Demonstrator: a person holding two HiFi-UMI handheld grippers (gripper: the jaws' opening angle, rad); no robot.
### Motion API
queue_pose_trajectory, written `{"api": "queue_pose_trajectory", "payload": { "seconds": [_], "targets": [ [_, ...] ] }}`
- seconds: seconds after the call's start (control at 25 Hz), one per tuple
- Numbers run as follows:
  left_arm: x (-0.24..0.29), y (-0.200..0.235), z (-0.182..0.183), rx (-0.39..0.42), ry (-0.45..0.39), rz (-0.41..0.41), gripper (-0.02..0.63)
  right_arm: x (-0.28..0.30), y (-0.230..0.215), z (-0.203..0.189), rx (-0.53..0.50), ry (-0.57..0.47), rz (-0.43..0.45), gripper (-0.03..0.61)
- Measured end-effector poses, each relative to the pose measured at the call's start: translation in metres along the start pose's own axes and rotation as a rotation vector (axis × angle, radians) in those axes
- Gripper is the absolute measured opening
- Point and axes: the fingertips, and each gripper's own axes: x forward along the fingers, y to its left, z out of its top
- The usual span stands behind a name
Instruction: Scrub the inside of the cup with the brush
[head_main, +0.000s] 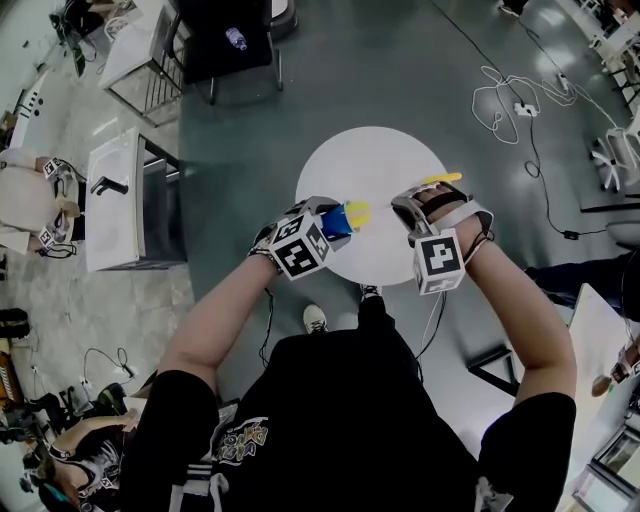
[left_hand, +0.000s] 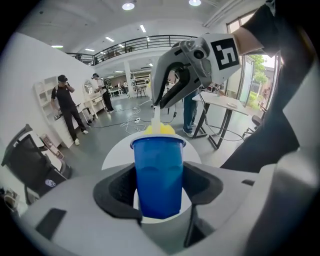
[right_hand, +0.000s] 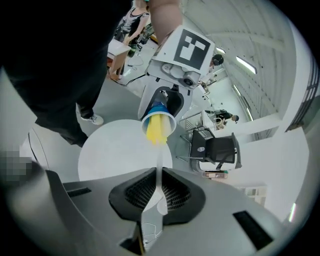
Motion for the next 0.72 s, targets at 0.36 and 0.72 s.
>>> {"api": "queue_pose_trajectory", "payload": {
  "seconds": [0.36, 0.72],
  "targets": [
    [-0.004, 0.009, 0.007, 0.274, 0.111, 0.203, 0.262, 0.01, 0.013, 0.009, 0.211, -0.015, 0.138, 0.048],
    [-0.016, 0.021, 0.021, 0.568, 0.137, 0.454, 0.262, 0.004, 0.025, 0.013, 0.698, -0.139, 0.415, 0.048]
  ]
}}
